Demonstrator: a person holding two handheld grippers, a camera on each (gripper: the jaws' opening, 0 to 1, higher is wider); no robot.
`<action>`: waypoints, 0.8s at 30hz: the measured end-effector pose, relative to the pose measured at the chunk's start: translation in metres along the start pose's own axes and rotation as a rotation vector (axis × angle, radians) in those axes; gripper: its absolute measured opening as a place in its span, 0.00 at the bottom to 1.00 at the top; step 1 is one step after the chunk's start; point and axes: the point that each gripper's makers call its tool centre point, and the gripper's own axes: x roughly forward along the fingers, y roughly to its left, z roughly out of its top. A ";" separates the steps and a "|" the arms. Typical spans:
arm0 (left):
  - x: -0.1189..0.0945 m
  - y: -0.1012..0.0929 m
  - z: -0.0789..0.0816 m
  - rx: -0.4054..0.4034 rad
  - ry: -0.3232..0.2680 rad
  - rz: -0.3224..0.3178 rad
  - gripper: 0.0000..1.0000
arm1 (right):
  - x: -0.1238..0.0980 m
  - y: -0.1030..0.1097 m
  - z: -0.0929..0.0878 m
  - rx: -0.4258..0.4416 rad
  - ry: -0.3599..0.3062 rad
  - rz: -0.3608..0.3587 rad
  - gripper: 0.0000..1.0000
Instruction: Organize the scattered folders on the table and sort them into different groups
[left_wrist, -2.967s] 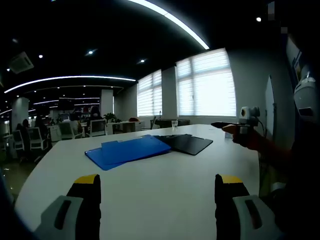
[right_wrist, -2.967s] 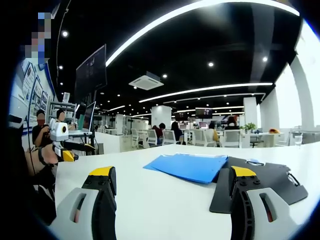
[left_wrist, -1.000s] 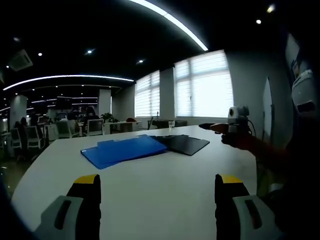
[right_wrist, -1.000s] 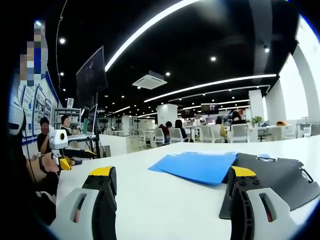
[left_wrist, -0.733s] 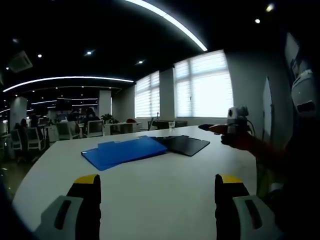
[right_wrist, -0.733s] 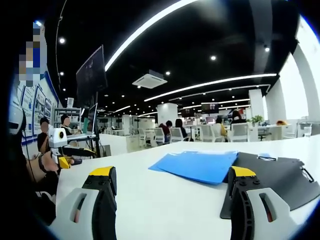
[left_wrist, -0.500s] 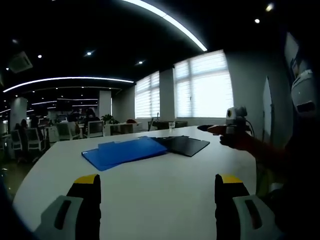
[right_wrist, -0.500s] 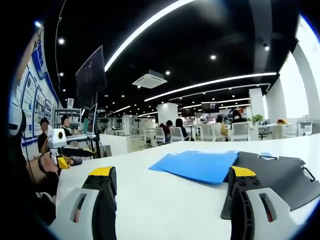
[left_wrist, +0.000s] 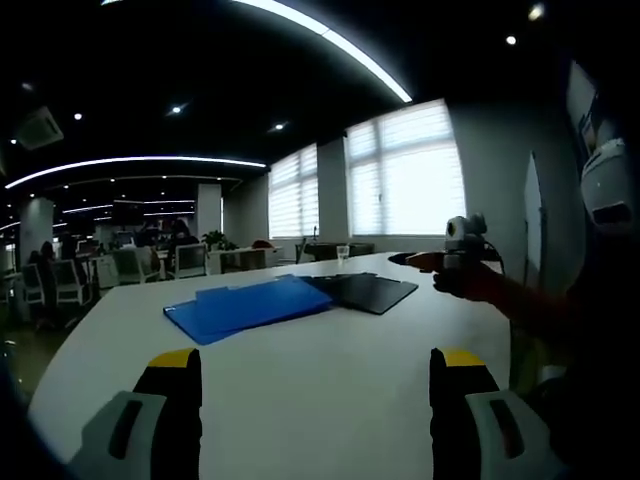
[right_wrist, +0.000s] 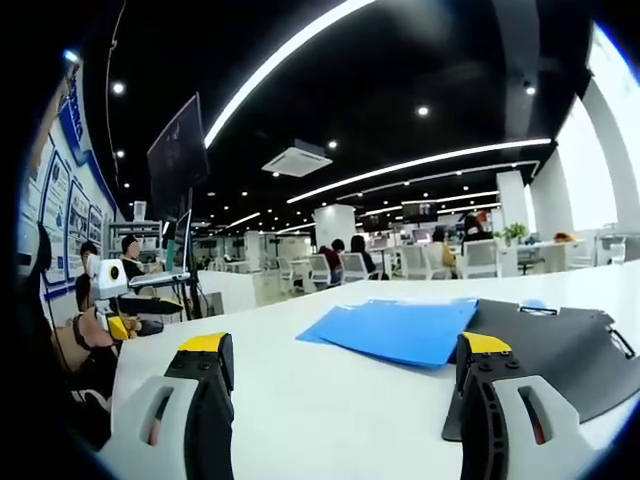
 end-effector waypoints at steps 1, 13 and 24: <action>0.000 0.000 0.000 0.000 0.000 0.000 0.95 | 0.001 -0.001 0.000 0.004 0.000 0.000 0.92; -0.002 0.000 -0.003 -0.005 0.004 -0.001 0.95 | 0.011 -0.013 -0.002 0.059 -0.001 -0.008 0.90; -0.001 -0.003 -0.001 -0.001 -0.001 -0.007 0.95 | 0.018 -0.024 -0.008 0.115 0.008 -0.022 0.90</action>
